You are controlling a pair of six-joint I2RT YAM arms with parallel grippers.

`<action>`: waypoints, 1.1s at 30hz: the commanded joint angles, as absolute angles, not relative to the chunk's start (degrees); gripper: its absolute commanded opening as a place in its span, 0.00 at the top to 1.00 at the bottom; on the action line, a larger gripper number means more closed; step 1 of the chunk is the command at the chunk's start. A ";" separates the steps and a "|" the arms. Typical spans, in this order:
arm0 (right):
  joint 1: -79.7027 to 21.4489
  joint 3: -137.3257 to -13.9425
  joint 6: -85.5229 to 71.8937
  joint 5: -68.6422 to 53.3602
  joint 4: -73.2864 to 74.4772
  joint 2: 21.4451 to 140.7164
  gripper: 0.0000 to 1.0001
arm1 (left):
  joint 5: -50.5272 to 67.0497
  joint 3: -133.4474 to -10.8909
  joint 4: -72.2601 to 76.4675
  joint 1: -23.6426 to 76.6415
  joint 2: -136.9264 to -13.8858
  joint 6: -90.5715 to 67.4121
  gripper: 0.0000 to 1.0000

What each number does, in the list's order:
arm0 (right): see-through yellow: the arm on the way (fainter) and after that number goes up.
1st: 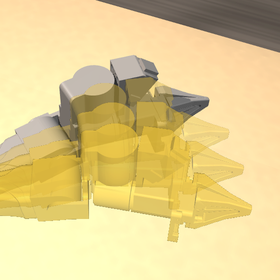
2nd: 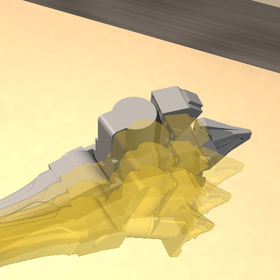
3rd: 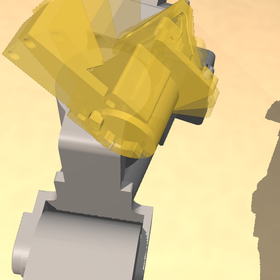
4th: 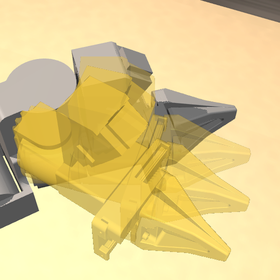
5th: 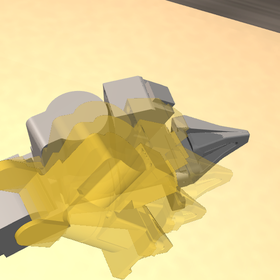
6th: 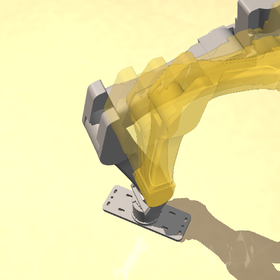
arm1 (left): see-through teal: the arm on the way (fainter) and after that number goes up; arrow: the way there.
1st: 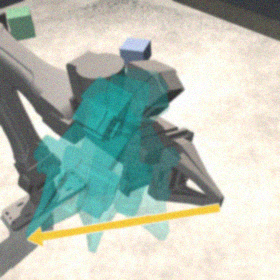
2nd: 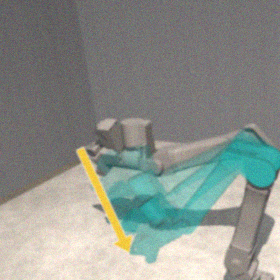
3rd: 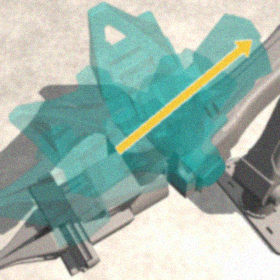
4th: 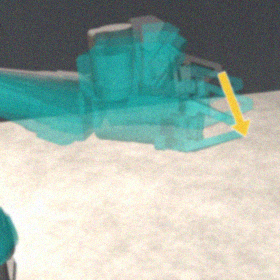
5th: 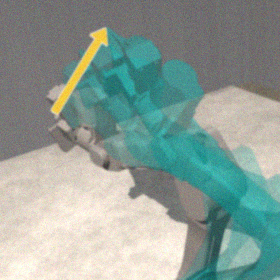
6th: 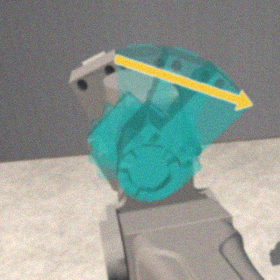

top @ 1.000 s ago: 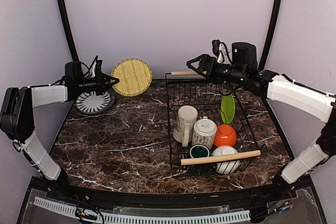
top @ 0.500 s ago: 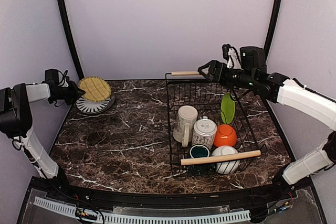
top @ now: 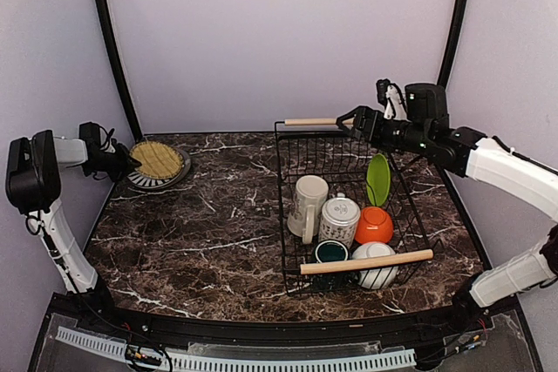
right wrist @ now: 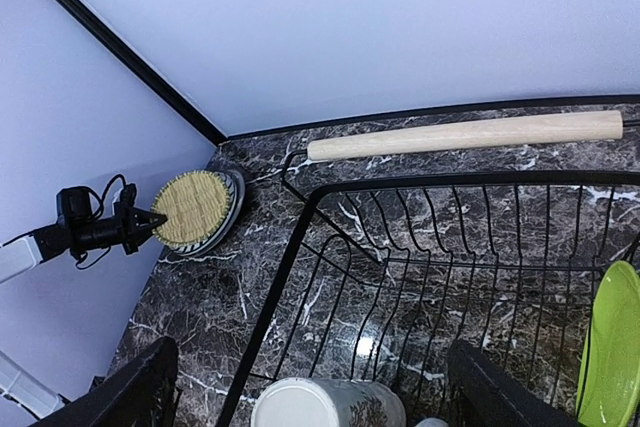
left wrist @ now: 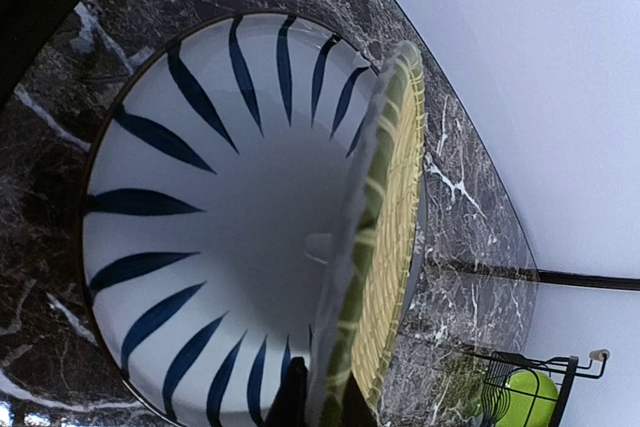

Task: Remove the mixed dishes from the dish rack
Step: Place the plate on the plate, then grab the plate from the dish rack.

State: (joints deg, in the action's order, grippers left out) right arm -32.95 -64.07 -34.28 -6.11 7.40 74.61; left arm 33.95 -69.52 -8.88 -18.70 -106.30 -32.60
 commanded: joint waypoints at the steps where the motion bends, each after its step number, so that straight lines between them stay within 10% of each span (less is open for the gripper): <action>1: -32.11 -62.88 -33.45 -5.21 7.19 72.67 0.11 | 33.95 -71.39 -9.01 -19.47 -107.38 -31.59 0.98; 6: -31.90 -62.39 -33.81 -5.79 7.01 72.61 0.11 | 34.27 -72.21 -8.97 -20.20 -108.64 -30.98 0.85; 17: -31.85 -61.86 -33.13 -4.93 8.21 72.34 0.11 | 25.58 -74.06 -16.42 -20.23 -106.29 -27.15 0.22; 33: -31.90 -66.58 -29.07 -0.31 22.84 76.85 0.11 | 26.23 -68.97 -13.33 -15.63 -92.06 -26.24 0.04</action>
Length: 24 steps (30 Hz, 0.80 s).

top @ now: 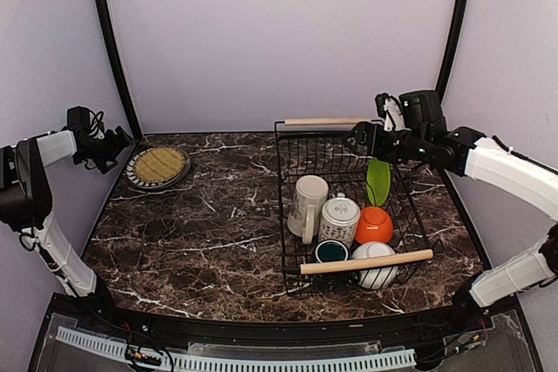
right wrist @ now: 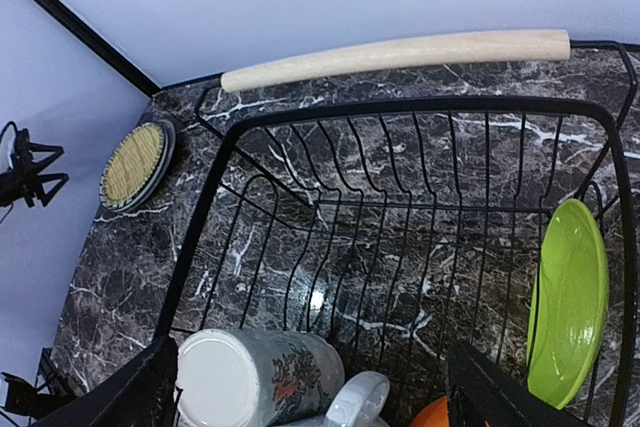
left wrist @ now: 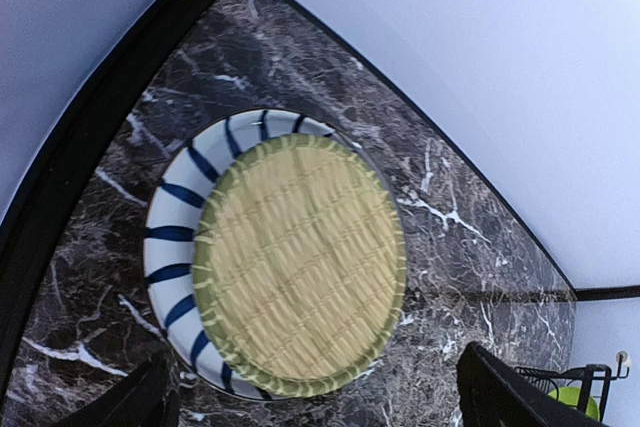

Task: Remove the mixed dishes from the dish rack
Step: Grab the plate from the dish rack.

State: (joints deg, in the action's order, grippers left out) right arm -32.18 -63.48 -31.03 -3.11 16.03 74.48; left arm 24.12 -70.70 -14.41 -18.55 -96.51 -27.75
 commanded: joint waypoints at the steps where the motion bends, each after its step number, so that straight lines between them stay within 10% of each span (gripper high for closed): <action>1: -31.90 -67.34 -28.85 1.10 24.71 77.48 0.11 | 26.34 -68.81 -13.21 -14.10 -91.60 -26.08 0.04; 24: -31.64 -83.03 -28.29 25.72 47.13 96.24 0.31 | 25.41 -69.55 -14.26 5.73 -84.94 -16.82 0.01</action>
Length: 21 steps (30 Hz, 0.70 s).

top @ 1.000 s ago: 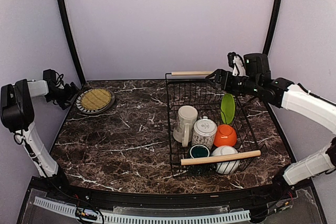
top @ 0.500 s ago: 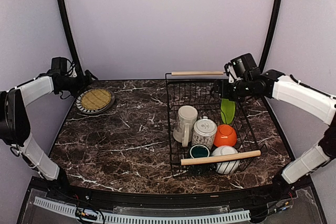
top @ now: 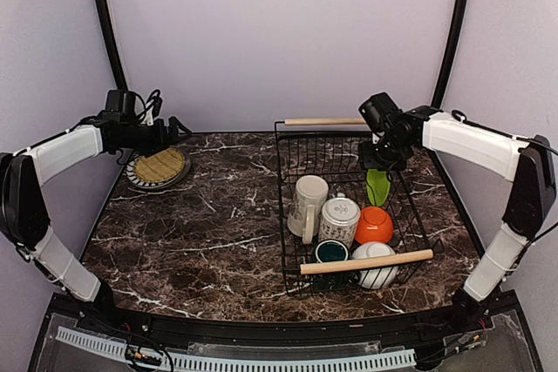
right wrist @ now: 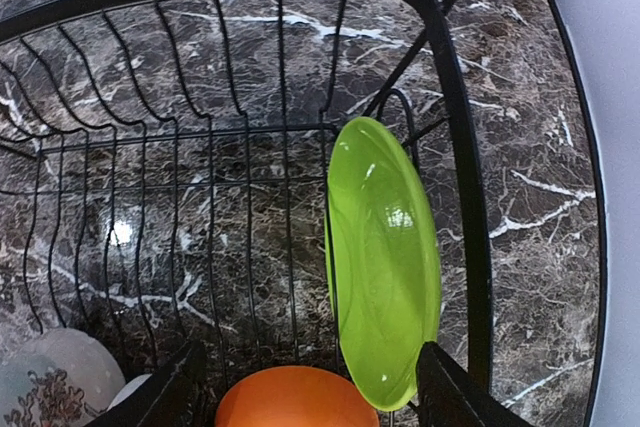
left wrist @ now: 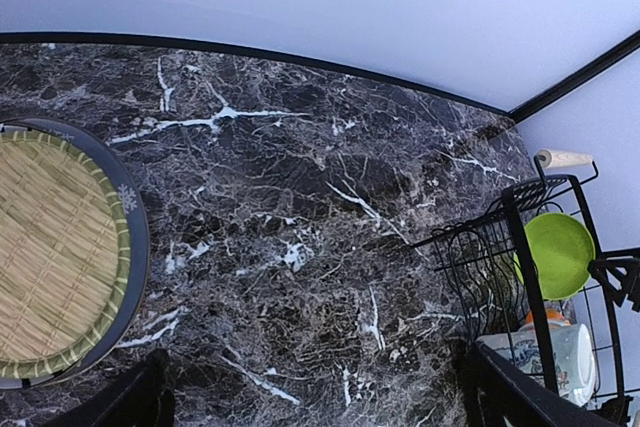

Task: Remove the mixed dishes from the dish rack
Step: Grab the plate from the dish rack.

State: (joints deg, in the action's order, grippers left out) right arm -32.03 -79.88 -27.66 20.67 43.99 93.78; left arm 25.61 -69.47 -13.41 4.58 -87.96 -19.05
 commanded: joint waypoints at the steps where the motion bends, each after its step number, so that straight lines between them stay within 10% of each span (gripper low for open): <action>1: -31.64 -83.59 -28.56 26.50 47.93 97.00 0.32 | 25.05 -69.53 -14.25 5.85 -84.67 -16.77 0.01; 13: -31.63 -85.52 -28.30 31.20 48.09 102.49 0.35 | 26.44 -69.20 -13.56 7.57 -84.50 -17.56 0.01; 21: -31.76 -87.45 -26.87 32.88 46.46 106.07 0.59 | 26.21 -69.12 -13.44 7.90 -84.01 -17.53 0.01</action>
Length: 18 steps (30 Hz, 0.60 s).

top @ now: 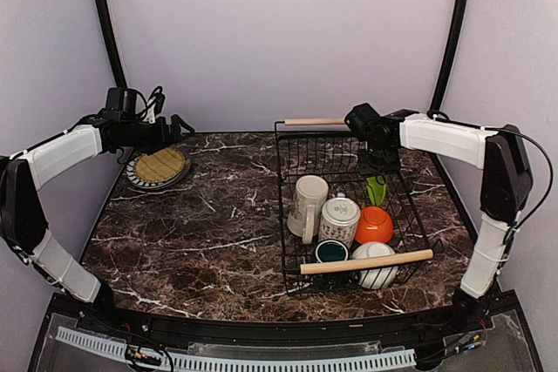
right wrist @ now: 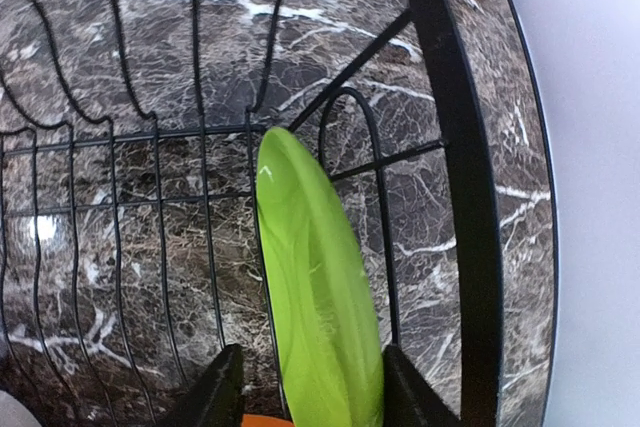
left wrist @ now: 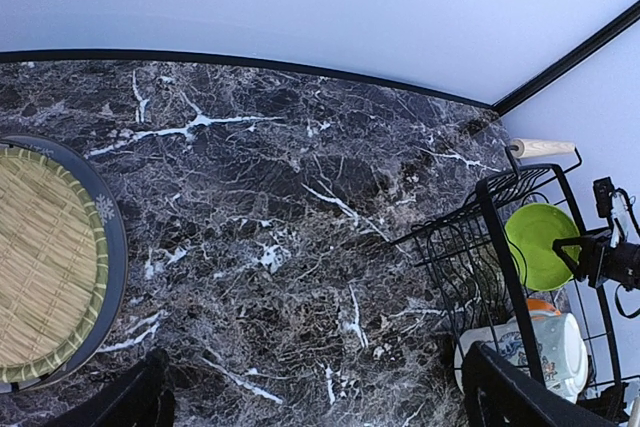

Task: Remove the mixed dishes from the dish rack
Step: Grab the plate from the dish rack.

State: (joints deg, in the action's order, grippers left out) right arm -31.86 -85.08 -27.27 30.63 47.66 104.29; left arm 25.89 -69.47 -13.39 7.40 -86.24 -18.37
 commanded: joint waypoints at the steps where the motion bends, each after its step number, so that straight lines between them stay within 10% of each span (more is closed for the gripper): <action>1: -31.89 -87.57 -26.69 33.09 46.20 106.35 0.62 | 26.50 -69.15 -13.45 7.95 -84.06 -17.70 0.01; 18: -34.03 -90.48 -25.78 35.98 48.04 104.28 1.00 | 28.03 -68.44 -12.28 8.70 -84.78 -18.95 0.01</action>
